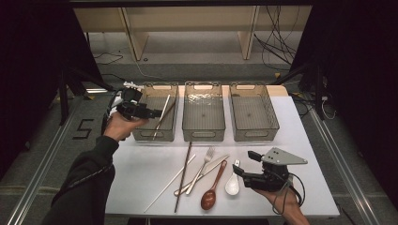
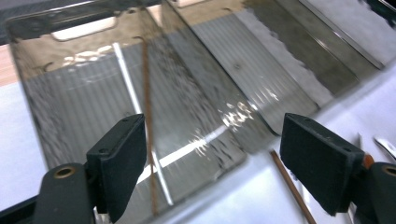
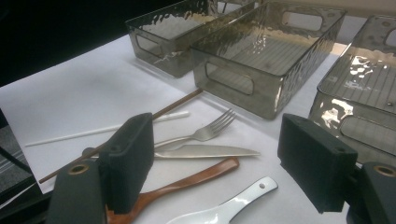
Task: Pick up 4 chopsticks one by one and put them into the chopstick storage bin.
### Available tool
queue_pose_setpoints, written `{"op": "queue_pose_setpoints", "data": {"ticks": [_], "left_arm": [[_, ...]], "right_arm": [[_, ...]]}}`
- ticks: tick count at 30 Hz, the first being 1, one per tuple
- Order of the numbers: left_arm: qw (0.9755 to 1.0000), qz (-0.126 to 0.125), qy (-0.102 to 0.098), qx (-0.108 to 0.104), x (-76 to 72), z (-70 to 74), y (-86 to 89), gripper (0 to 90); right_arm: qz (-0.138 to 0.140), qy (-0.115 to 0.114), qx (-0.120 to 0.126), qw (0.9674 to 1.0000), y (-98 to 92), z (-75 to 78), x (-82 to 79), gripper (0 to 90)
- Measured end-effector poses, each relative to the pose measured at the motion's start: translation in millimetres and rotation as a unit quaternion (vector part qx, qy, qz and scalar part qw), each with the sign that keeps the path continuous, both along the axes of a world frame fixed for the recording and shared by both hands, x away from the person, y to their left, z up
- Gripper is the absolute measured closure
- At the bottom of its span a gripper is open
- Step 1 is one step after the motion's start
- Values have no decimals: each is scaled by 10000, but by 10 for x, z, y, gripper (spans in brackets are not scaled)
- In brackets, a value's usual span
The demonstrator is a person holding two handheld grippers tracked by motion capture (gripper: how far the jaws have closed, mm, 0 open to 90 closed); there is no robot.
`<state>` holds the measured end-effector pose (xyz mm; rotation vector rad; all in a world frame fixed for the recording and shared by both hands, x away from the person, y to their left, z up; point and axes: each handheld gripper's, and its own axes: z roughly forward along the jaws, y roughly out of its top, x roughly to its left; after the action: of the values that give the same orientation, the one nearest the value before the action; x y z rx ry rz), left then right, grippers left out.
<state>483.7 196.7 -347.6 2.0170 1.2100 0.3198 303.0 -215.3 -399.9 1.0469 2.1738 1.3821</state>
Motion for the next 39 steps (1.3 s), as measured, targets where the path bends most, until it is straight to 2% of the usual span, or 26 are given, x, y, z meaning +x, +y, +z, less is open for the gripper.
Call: {"op": "queue_pose_setpoints", "data": {"ticks": [3,6,10,16,23,26,29,31,35,37,39], "left_arm": [[9998,-150,-91,127,-153,-2,-48,220],[9997,-166,-188,73,-285,16,-96,219],[9995,-205,-163,203,-363,-19,-139,208],[9985,-341,58,424,-511,-160,-227,194],[9949,-537,466,713,-701,-392,-349,201],[9938,-556,572,779,-774,-459,-405,201],[9935,-556,586,801,-842,-505,-473,201],[9921,-623,667,856,-884,-538,-530,201],[9909,-635,779,896,-945,-602,-619,201],[9887,-734,926,920,-971,-665,-675,201],[9884,-741,938,938,-975,-686,-694,201]], "right_arm": [[9,-21,-8,10000,6,-1,3,281],[14,-32,-29,10000,13,5,-4,280],[10,-51,-10,10000,4,13,-4,281],[12,-62,4,10000,-3,18,-9,281],[30,-65,-3,10000,5,21,-15,281],[39,-73,-8,10000,7,21,-15,281],[35,-65,-15,10000,7,20,-14,280],[34,-63,-14,10000,7,19,-12,280],[35,-77,-19,10000,9,15,-11,281],[37,-76,-25,10000,10,14,-10,281],[38,-75,-22,10000,11,14,-10,280]]}}
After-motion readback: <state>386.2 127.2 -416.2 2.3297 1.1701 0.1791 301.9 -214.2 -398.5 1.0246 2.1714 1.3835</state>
